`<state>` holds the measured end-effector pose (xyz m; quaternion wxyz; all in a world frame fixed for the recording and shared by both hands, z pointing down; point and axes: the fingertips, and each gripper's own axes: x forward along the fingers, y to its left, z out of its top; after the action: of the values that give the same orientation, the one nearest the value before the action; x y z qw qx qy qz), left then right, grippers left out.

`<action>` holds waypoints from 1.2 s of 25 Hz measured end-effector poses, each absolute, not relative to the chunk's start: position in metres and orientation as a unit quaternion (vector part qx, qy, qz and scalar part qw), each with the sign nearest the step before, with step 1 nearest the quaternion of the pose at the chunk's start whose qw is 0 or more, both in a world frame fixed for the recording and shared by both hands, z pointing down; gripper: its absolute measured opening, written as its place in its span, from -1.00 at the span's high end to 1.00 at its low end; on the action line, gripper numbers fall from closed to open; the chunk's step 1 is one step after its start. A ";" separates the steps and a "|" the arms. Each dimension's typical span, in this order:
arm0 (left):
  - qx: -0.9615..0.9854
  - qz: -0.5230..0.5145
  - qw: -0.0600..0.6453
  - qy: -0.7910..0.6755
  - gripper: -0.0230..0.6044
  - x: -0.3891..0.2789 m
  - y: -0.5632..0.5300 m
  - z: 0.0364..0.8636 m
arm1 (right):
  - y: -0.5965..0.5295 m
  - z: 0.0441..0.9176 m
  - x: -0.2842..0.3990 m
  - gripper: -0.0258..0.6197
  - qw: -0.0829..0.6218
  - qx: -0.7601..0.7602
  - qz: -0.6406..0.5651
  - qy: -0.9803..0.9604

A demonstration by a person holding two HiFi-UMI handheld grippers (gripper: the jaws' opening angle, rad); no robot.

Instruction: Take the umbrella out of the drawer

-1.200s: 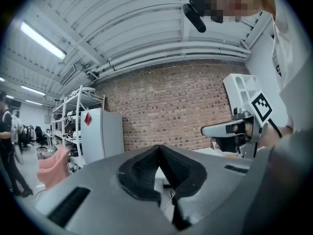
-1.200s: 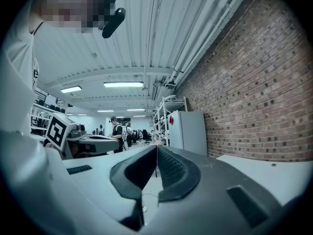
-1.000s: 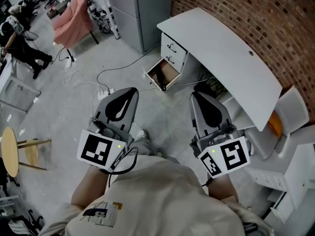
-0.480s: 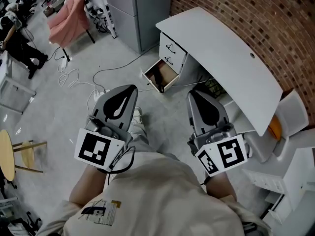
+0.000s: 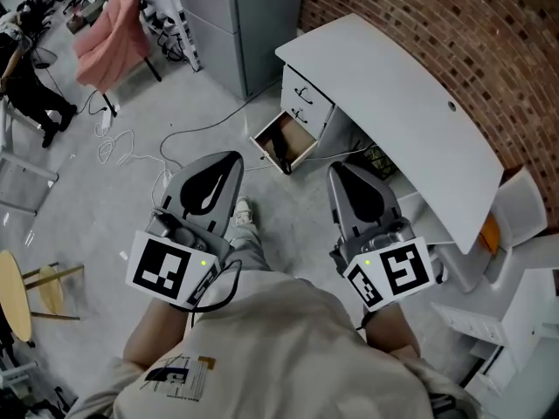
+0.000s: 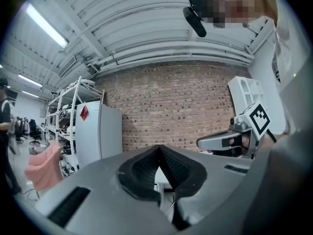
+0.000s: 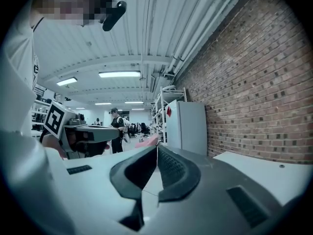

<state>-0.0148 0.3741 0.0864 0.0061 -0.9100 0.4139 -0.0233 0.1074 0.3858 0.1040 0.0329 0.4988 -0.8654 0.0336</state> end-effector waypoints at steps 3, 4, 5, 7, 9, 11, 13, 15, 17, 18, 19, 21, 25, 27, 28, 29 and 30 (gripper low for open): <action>-0.909 -0.026 0.002 0.415 0.90 -0.026 0.342 0.087 | 0.356 0.105 0.095 0.90 0.042 0.499 0.038 -0.865; -0.910 -0.029 -0.001 0.414 0.90 -0.030 0.331 0.089 | 0.345 0.105 0.091 0.89 0.045 0.499 0.040 -0.865; -0.911 -0.033 -0.006 0.412 0.90 -0.033 0.320 0.091 | 0.333 0.105 0.088 0.90 0.049 0.500 0.041 -0.864; -0.912 -0.037 -0.018 0.409 0.90 -0.041 0.297 0.093 | 0.307 0.106 0.082 0.90 0.055 0.503 0.044 -0.862; -0.914 -0.035 -0.022 0.404 0.90 -0.049 0.271 0.092 | 0.279 0.106 0.074 0.90 0.058 0.505 0.047 -0.860; -0.914 -0.033 -0.024 0.404 0.90 -0.058 0.242 0.090 | 0.251 0.105 0.065 0.90 0.059 0.506 0.049 -0.859; -0.914 -0.034 -0.029 0.403 0.90 -0.066 0.215 0.089 | 0.225 0.104 0.055 0.90 0.061 0.506 0.051 -0.859; -0.916 -0.039 -0.033 0.398 0.90 -0.073 0.189 0.091 | 0.199 0.102 0.046 0.90 0.065 0.507 0.053 -0.858; -0.919 -0.053 -0.038 0.390 0.90 -0.078 0.163 0.095 | 0.171 0.099 0.040 0.89 0.067 0.510 0.055 -0.856; -0.920 -0.057 -0.042 0.385 0.90 -0.080 0.149 0.097 | 0.157 0.098 0.036 0.90 0.067 0.512 0.055 -0.855; -0.922 -0.057 -0.046 0.380 0.90 -0.081 0.135 0.098 | 0.143 0.097 0.033 0.90 0.067 0.514 0.056 -0.853; -0.926 -0.047 -0.055 0.371 0.90 -0.084 0.108 0.096 | 0.118 0.097 0.029 0.89 0.068 0.519 0.055 -0.850; -0.931 -0.049 -0.059 0.357 0.90 -0.092 0.063 0.104 | 0.075 0.097 0.020 0.89 0.067 0.527 0.050 -0.846; -0.933 -0.054 -0.056 0.352 0.90 -0.095 0.044 0.109 | 0.058 0.094 0.016 0.89 0.057 0.529 0.047 -0.846; -0.934 -0.055 -0.054 0.350 0.90 -0.096 0.036 0.110 | 0.051 0.093 0.014 0.89 0.054 0.530 0.047 -0.845; -0.934 -0.055 -0.053 0.349 0.90 -0.097 0.027 0.112 | 0.043 0.094 0.013 0.89 0.054 0.531 0.048 -0.844; -0.934 -0.055 -0.054 0.349 0.90 -0.098 0.020 0.114 | 0.036 0.096 0.013 0.89 0.057 0.532 0.049 -0.843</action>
<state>-0.0978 0.0196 0.1137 -0.0537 -0.9340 0.3489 -0.0554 0.0127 0.0362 0.0958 0.0571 0.5322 -0.8433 0.0491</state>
